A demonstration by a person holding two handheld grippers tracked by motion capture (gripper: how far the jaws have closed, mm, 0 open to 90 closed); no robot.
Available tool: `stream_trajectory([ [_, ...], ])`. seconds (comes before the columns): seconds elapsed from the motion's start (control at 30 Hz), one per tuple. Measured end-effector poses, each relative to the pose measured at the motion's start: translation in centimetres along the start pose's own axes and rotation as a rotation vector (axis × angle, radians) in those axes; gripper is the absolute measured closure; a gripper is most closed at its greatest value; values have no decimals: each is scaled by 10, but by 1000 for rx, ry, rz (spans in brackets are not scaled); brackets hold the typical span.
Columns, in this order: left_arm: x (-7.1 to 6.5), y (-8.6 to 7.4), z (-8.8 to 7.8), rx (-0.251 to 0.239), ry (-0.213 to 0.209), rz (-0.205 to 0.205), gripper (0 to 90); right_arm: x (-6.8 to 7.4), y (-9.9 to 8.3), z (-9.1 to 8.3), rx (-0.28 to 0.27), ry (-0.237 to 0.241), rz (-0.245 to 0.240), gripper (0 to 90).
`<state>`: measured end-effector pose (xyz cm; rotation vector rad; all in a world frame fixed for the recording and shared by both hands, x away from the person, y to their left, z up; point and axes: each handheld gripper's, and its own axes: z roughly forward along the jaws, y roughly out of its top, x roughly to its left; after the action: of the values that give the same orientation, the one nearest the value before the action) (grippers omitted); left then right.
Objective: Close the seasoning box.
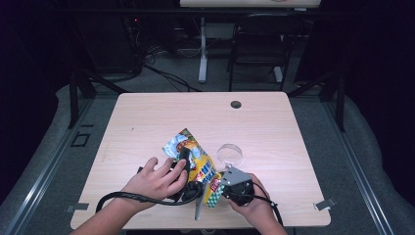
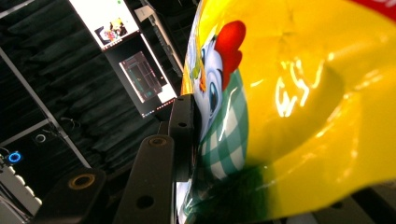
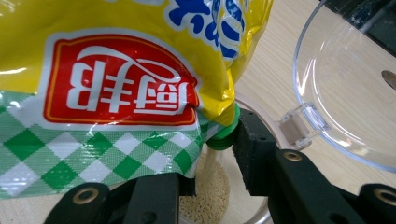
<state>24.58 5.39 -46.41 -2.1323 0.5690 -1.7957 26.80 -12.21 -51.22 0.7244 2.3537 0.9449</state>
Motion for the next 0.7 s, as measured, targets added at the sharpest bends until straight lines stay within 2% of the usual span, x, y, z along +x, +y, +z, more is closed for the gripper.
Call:
stream_trajectory([
  [0.07, -1, 1, -1, -7, 8, 4, 726, 0, 0, 0, 5, -5, -4, 708],
  [0.13, -1, 2, -1, -4, -6, 8, 734, 0, 0, 1, 10, -3, -6, 708],
  [0.17, 0, 2, -2, -11, 12, 21, 737, 0, -1, 1, 10, -4, -4, 709],
  [0.2, 0, 1, -2, -3, -8, 8, 739, 0, -1, 1, 8, -5, -4, 708],
  [0.27, -1, 1, -2, -1, -6, 1, 742, 0, 0, 0, 1, -7, 3, 709],
  [0.43, -1, 1, -3, -7, -5, 16, 748, 0, 0, 1, 8, -8, -3, 708],
  [0.47, 0, 1, -3, 2, -5, 29, 749, 0, 0, 1, 7, -6, -4, 708],
  [0.5, 0, 1, -4, 2, -6, 30, 751, 0, 0, 1, 6, -6, -3, 708],
  [0.53, -1, 1, -3, -12, -5, 11, 752, 0, 0, 1, 5, -8, -2, 708],
  [0.7, 0, 2, -3, -9, -7, 23, 756, 0, 0, 1, 6, -9, -2, 708],
])
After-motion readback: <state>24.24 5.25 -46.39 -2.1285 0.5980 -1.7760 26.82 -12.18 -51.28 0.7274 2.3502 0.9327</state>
